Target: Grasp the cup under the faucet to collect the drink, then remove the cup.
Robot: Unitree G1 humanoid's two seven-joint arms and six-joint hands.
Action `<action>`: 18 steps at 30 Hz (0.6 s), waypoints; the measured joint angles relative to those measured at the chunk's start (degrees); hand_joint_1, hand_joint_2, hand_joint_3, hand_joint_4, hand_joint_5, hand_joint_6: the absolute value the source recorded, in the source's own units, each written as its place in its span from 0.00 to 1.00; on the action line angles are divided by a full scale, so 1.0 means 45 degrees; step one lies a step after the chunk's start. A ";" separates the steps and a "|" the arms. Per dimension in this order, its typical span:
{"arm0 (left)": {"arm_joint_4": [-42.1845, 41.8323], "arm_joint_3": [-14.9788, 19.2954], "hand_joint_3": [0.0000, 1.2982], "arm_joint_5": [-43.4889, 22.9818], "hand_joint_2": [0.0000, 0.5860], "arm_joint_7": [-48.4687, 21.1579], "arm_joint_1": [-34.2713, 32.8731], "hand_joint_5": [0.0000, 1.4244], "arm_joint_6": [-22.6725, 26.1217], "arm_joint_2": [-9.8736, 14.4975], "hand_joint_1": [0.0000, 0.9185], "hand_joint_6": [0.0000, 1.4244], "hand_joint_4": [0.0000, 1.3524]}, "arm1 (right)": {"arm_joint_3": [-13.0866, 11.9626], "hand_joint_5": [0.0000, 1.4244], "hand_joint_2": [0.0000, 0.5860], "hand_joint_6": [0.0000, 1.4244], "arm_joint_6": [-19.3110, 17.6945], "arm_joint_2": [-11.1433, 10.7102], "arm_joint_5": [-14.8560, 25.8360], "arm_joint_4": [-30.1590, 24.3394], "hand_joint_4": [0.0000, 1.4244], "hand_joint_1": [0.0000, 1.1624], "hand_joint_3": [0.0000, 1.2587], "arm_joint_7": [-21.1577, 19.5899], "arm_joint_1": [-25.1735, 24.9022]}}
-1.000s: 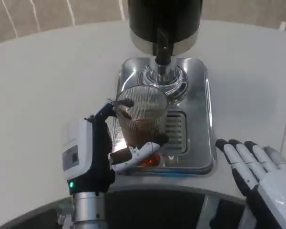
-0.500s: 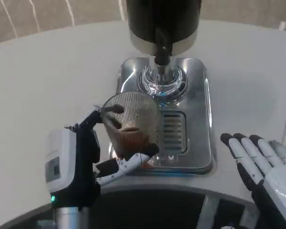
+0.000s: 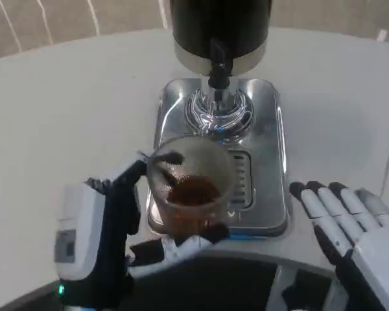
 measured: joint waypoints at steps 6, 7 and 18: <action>-0.1010 -0.0003 0.85 0.0702 0.15 -0.0313 0.0984 0.95 -0.0357 0.0253 0.79 1.00 0.90 | -0.0465 0.00 0.96 0.00 -0.1055 -0.0465 0.0125 0.0038 0.00 0.27 0.00 -0.0975 0.1223; -0.1154 -0.0004 0.85 0.0776 0.15 -0.0362 0.1127 0.95 -0.0426 0.0297 0.79 1.00 0.90 | -0.0544 0.00 0.98 0.00 -0.1234 -0.0483 0.0112 0.0041 0.00 0.25 0.00 -0.1201 0.1411; -0.2169 0.0060 0.85 0.1093 0.17 -0.0815 0.2127 0.95 -0.1087 0.0546 0.78 1.00 0.90 | -0.1208 0.00 1.00 0.00 -0.2409 -0.0385 -0.0493 0.0276 0.00 0.23 0.00 -0.3275 0.2682</action>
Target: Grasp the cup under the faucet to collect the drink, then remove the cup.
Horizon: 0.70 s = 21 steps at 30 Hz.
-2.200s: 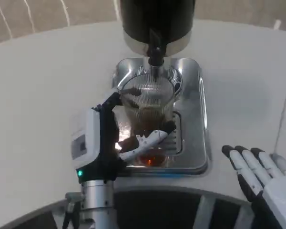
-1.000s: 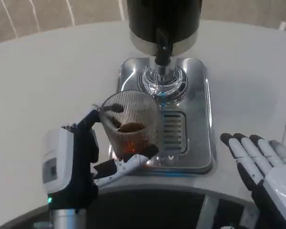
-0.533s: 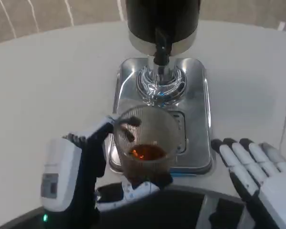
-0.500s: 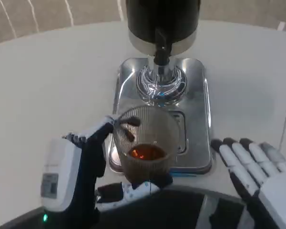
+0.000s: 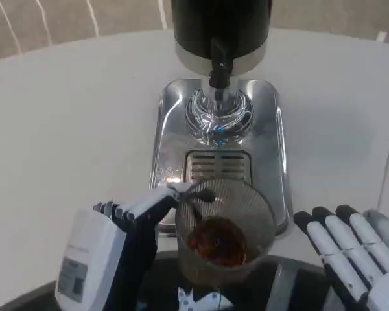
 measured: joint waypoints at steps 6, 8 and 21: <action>-0.0136 0.0007 0.85 -0.0024 0.17 -0.0286 0.0361 0.95 -0.0242 -0.0009 0.78 1.00 0.90 | -0.0087 0.00 1.00 0.00 -0.0249 0.0116 -0.0088 0.0031 0.00 0.22 0.00 -0.0283 0.0289; -0.0205 0.0009 0.85 -0.0026 0.17 -0.0316 0.0507 0.95 -0.0321 -0.0044 0.78 1.00 0.90 | -0.0055 0.00 1.00 0.00 -0.0392 0.0185 -0.0146 0.0031 0.00 0.22 0.00 -0.0310 0.0397; -0.0238 0.0154 0.85 -0.0108 0.17 -0.0539 0.0687 0.95 -0.0536 -0.0159 0.78 1.00 0.90 | 0.0611 0.00 1.00 0.00 -0.0649 0.1110 -0.0754 0.0023 0.00 0.20 0.00 -0.0655 0.0458</action>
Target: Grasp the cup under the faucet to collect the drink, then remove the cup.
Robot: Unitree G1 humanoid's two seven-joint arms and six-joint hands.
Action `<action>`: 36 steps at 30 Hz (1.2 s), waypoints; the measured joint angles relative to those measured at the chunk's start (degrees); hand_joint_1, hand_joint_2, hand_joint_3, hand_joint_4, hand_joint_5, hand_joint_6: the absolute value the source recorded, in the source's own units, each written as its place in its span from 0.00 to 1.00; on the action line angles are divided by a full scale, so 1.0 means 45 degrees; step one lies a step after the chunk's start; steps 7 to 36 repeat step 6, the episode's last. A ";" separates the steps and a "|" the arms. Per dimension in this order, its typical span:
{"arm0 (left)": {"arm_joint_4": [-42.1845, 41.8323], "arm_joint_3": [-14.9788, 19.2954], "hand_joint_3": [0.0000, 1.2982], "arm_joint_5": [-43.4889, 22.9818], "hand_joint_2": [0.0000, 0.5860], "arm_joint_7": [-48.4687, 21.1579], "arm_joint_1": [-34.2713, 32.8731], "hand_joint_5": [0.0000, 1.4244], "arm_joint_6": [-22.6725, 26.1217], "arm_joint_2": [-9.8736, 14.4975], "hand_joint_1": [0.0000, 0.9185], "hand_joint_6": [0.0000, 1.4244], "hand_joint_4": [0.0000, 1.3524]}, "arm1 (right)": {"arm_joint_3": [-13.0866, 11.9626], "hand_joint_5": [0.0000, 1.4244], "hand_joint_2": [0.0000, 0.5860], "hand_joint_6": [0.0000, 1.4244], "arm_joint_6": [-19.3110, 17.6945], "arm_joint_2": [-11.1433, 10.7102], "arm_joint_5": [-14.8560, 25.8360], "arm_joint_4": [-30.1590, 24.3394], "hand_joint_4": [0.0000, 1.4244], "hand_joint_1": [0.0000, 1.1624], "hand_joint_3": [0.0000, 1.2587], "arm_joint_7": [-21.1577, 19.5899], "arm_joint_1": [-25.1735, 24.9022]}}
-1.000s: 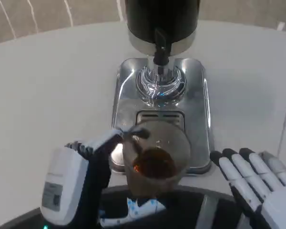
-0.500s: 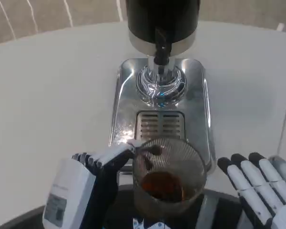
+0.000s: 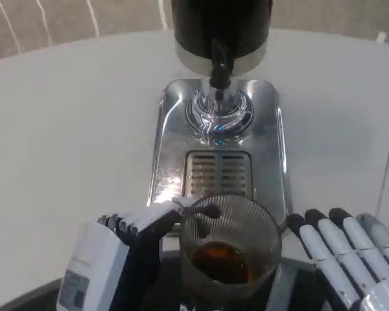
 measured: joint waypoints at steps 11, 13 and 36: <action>0.0001 -0.0035 0.85 -0.0126 0.17 -0.0043 -0.0022 0.95 0.0000 -0.0245 0.78 1.00 0.90 | 0.0185 0.00 1.00 0.00 0.0127 0.0202 -0.0105 0.0001 0.00 0.20 0.00 -0.0002 -0.0085; 0.0001 -0.0035 0.85 -0.0126 0.17 -0.0043 -0.0022 0.95 0.0000 -0.0245 0.78 1.00 0.90 | 0.0185 0.00 1.00 0.00 0.0127 0.0202 -0.0105 0.0001 0.00 0.20 0.00 -0.0002 -0.0085; 0.0001 -0.0035 0.85 -0.0126 0.17 -0.0043 -0.0022 0.95 0.0000 -0.0245 0.78 1.00 0.90 | 0.0185 0.00 1.00 0.00 0.0127 0.0202 -0.0105 0.0001 0.00 0.20 0.00 -0.0002 -0.0085</action>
